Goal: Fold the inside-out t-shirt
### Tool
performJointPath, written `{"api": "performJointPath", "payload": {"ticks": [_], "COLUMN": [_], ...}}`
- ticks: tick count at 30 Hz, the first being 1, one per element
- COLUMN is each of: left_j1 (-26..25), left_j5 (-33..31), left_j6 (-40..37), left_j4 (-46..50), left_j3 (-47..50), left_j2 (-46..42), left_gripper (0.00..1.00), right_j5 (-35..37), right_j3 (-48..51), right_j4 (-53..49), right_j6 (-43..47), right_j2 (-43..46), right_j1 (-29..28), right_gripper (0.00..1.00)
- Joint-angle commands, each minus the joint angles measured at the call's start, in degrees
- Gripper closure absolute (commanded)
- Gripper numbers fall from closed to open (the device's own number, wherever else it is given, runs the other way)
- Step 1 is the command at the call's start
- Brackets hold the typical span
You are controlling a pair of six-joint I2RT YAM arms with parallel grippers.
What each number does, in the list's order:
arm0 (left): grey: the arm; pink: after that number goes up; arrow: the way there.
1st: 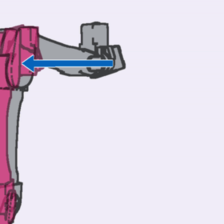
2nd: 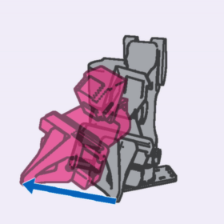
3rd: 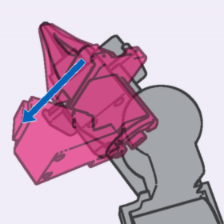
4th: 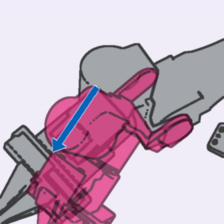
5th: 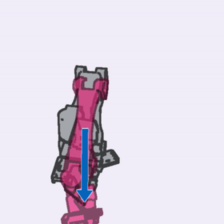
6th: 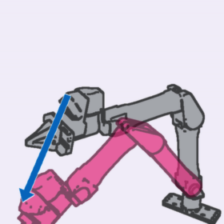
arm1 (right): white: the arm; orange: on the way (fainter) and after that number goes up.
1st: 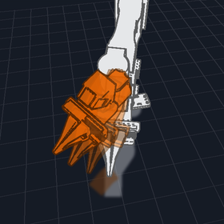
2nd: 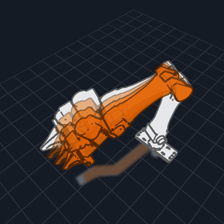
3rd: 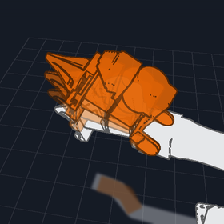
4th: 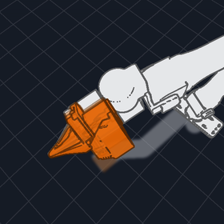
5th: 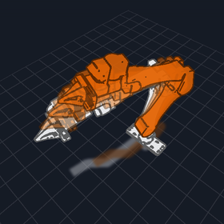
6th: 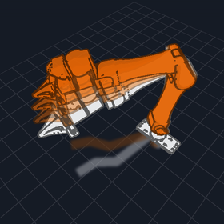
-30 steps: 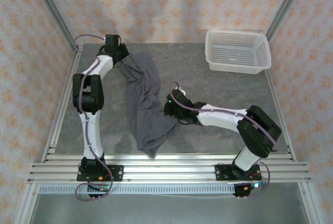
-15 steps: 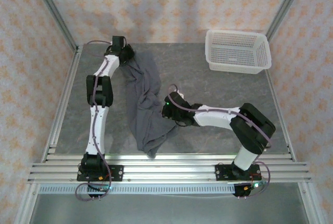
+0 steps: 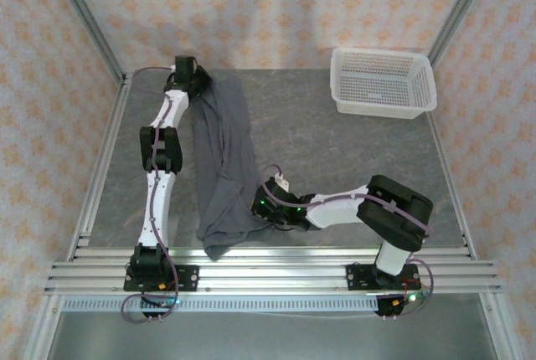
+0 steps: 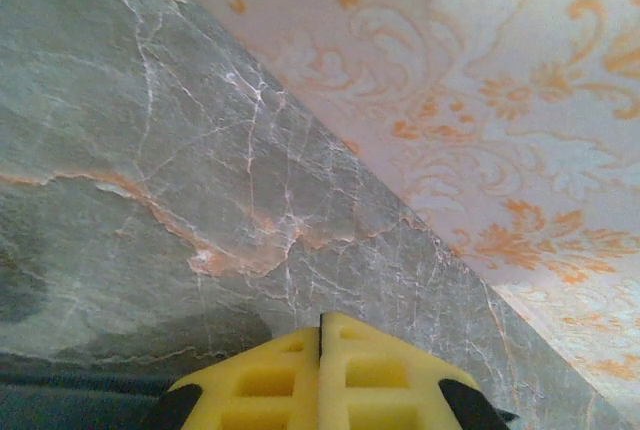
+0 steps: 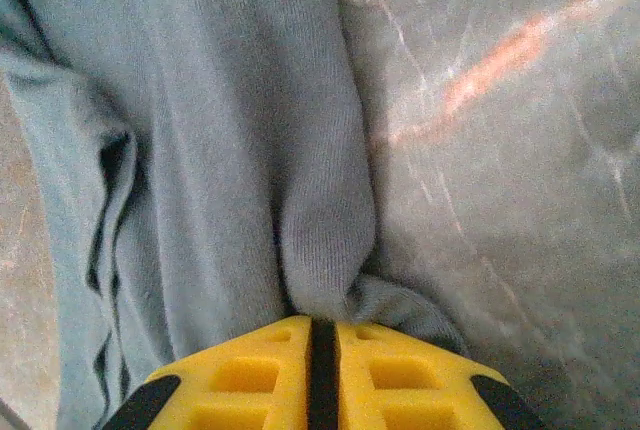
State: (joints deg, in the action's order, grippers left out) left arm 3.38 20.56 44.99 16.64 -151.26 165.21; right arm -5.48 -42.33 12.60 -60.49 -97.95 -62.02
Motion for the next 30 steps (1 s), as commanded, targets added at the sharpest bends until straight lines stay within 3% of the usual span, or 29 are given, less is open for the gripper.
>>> {"api": "performJointPath", "payload": {"ticks": [1,3,5,10,12,17,21,30], "left_j1": [1.0,1.2,1.1,1.1,1.2,0.9,-2.3,-17.9], "left_j5": [-0.4,3.5,5.9,6.2,4.2,3.2,1.9,-7.0], "left_j6": [-1.6,-2.0,-2.0,-0.5,-1.9,-1.5,-5.5,-9.7], "left_j4": [3.9,3.9,2.8,-15.9,-15.4,-18.3,-12.8,12.4], "left_j3": [-1.4,-1.0,2.1,35.4,45.1,72.3,87.9,104.2], "left_j2": [-0.8,-2.7,-6.6,-30.7,-40.4,-63.6,-79.2,-108.8], "left_gripper": [1.00,1.00,0.87,0.63,0.55,0.48,0.45,0.45], "right_j5": [0.4,-0.5,0.3,6.2,6.5,2.8,-4.0,-15.7], "right_j3": [1.2,-0.8,-2.9,-4.1,-0.3,5.4,6.5,10.1], "right_j4": [-8.7,-8.6,-9.8,-15.3,-14.1,-15.7,-17.2,-9.1], "right_j6": [-0.4,1.8,5.1,9.8,10.8,16.8,22.0,23.4], "right_j2": [-0.2,0.0,1.6,11.1,15.5,22.2,24.1,22.0], "right_j1": [-1.9,-2.1,-2.1,0.0,2.5,8.1,9.3,9.3], "right_gripper": [0.86,0.86,0.85,0.80,0.76,0.62,0.62,0.46]}}
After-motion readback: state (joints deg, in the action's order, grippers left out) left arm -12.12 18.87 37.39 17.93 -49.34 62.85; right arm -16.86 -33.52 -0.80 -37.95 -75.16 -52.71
